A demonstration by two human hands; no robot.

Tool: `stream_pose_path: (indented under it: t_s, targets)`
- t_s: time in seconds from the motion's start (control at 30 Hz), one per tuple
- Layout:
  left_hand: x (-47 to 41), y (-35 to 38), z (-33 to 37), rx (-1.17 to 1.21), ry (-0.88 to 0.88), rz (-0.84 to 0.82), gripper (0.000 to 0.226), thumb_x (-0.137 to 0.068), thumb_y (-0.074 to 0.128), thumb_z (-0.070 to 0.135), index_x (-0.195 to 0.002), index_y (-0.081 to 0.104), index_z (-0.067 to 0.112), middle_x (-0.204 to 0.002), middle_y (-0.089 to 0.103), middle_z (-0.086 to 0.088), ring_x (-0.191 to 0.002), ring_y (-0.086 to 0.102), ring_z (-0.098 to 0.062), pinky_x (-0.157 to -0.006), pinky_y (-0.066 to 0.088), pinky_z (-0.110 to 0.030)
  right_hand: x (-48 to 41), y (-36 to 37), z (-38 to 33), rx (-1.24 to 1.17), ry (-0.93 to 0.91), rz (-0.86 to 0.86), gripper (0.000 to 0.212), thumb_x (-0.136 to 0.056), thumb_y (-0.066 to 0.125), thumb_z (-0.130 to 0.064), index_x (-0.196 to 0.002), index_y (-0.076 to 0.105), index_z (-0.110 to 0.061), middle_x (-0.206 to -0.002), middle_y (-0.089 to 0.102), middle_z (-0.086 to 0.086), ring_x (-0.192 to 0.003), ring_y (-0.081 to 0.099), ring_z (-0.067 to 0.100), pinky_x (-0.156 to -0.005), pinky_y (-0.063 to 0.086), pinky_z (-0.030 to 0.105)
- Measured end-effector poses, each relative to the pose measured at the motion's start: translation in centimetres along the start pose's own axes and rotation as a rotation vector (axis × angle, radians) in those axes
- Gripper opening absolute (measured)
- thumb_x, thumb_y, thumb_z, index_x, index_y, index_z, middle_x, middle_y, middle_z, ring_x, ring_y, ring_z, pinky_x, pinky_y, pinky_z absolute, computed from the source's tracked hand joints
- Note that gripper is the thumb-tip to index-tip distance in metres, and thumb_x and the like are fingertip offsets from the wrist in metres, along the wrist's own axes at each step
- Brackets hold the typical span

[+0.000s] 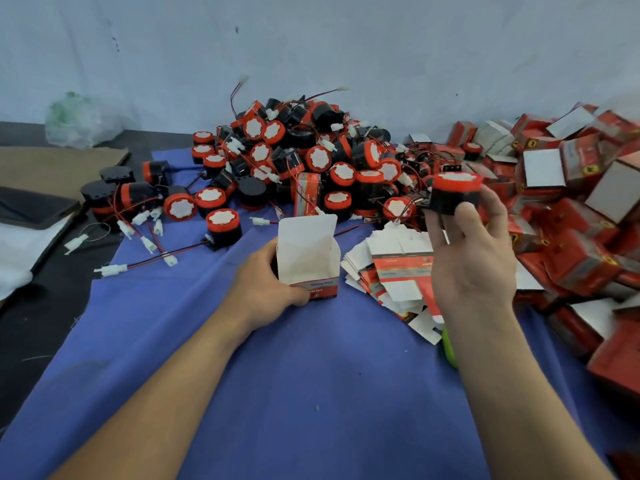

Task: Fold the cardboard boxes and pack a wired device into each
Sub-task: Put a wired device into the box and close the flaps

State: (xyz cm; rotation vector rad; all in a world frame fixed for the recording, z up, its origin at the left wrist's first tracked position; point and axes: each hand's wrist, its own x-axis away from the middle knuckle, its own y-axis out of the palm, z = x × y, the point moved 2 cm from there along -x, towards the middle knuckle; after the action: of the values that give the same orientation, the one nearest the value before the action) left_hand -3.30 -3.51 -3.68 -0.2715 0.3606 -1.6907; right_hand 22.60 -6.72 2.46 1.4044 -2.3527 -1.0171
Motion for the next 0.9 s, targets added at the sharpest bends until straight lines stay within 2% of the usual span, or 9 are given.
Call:
stream_pose_path:
  t_s: [0.13, 0.27, 0.33, 0.4, 0.53, 0.63, 0.77, 0.83, 0.9]
  targets:
    - [-0.1, 0.0, -0.2, -0.018, -0.014, 0.011, 0.068, -0.048, 0.081, 0.025, -0.109, 0.061, 0.047, -0.103, 0.072, 0.032, -0.094, 0.067, 0.006, -0.079, 0.058, -0.029, -0.5, -0.3, -0.3, -0.049, 0.040, -0.046, 0.043, -0.102, 0.054, -0.002, -0.144, 0.049, -0.009, -0.145, 0.057, 0.018, -0.129, 0.061, 0.029, -0.107, 0.051, 0.042]
    - [-0.3, 0.1, -0.2, -0.025, 0.003, 0.009, 0.074, -0.048, 0.082, 0.025, -0.118, 0.063, 0.040, -0.107, 0.073, 0.025, -0.098, 0.068, 0.002, -0.076, 0.056, -0.026, -0.3, 1.9, -0.6, 0.506, -0.258, -0.315, 0.043, -0.089, 0.063, 0.005, -0.127, 0.063, -0.015, -0.125, 0.070, 0.007, -0.122, 0.065, 0.023, -0.101, 0.054, 0.040]
    - [-0.3, 0.2, -0.1, -0.030, 0.011, 0.006, 0.076, -0.049, 0.082, 0.026, -0.121, 0.063, 0.038, -0.108, 0.073, 0.024, -0.097, 0.068, 0.003, -0.077, 0.056, -0.026, -0.2, 3.4, -0.6, 0.469, -0.241, -0.379, 0.040, -0.091, 0.062, 0.003, -0.126, 0.063, -0.017, -0.126, 0.070, 0.009, -0.126, 0.063, 0.028, -0.104, 0.052, 0.050]
    - [-0.3, 0.2, -0.2, -0.033, 0.013, 0.006, 0.073, -0.050, 0.082, 0.027, -0.119, 0.063, 0.039, -0.107, 0.073, 0.025, -0.096, 0.068, 0.004, -0.080, 0.059, -0.029, -0.4, 4.8, -1.1, 0.313, -0.196, -0.384, 0.035, -0.095, 0.059, 0.001, -0.127, 0.060, -0.013, -0.122, 0.072, 0.010, -0.120, 0.067, 0.029, -0.101, 0.055, 0.050]
    - [-0.3, 0.1, -0.4, -0.035, 0.012, 0.014, 0.073, -0.049, 0.082, 0.028, -0.120, 0.064, 0.036, -0.109, 0.074, 0.022, -0.098, 0.069, 0.001, -0.085, 0.061, -0.035, -1.3, 6.2, -2.5, -0.062, 0.067, -0.297, 0.033, -0.103, 0.052, -0.014, -0.136, 0.056, -0.010, -0.125, 0.068, 0.013, -0.119, 0.067, 0.028, -0.102, 0.054, 0.047]
    - [-0.4, 0.1, -0.3, -0.037, 0.013, 0.013, 0.076, -0.049, 0.081, 0.028, -0.123, 0.063, 0.035, -0.111, 0.074, 0.020, -0.101, 0.069, -0.004, -0.084, 0.061, -0.035, -1.9, 5.5, -3.6, -0.181, 0.197, -0.218, 0.036, -0.105, 0.054, -0.024, -0.137, 0.058, -0.008, -0.117, 0.071, 0.014, -0.111, 0.070, 0.026, -0.098, 0.056, 0.048]
    - [-0.4, 0.2, -0.3, -0.035, 0.016, 0.016, 0.081, -0.053, 0.084, 0.023, -0.130, 0.060, 0.034, -0.113, 0.070, 0.024, -0.104, 0.067, -0.003, -0.076, 0.056, -0.024, -2.3, 4.8, -4.1, -0.208, 0.306, -0.009, 0.042, -0.104, 0.057, -0.036, -0.127, 0.058, -0.001, -0.110, 0.067, 0.023, -0.087, 0.072, 0.034, -0.074, 0.061, 0.049]
    - [-0.3, 0.2, -0.3, -0.039, 0.007, 0.017, 0.082, -0.052, 0.083, 0.025, -0.130, 0.060, 0.035, -0.115, 0.071, 0.021, -0.104, 0.068, -0.006, -0.081, 0.060, -0.034, -2.3, 4.5, -3.3, -0.074, 0.362, 0.128, 0.045, -0.104, 0.056, -0.041, -0.125, 0.055, -0.002, -0.119, 0.062, 0.026, -0.095, 0.068, 0.038, -0.068, 0.062, 0.047]
    - [-0.2, 0.2, -0.4, -0.039, 0.001, 0.018, 0.080, -0.050, 0.082, 0.027, -0.127, 0.060, 0.036, -0.114, 0.072, 0.019, -0.104, 0.068, -0.008, -0.085, 0.061, -0.041, -1.8, 4.1, -1.8, 0.064, 0.477, 0.139, 0.046, -0.102, 0.059, -0.043, -0.122, 0.055, -0.003, -0.122, 0.060, 0.024, -0.101, 0.065, 0.037, -0.064, 0.061, 0.040]
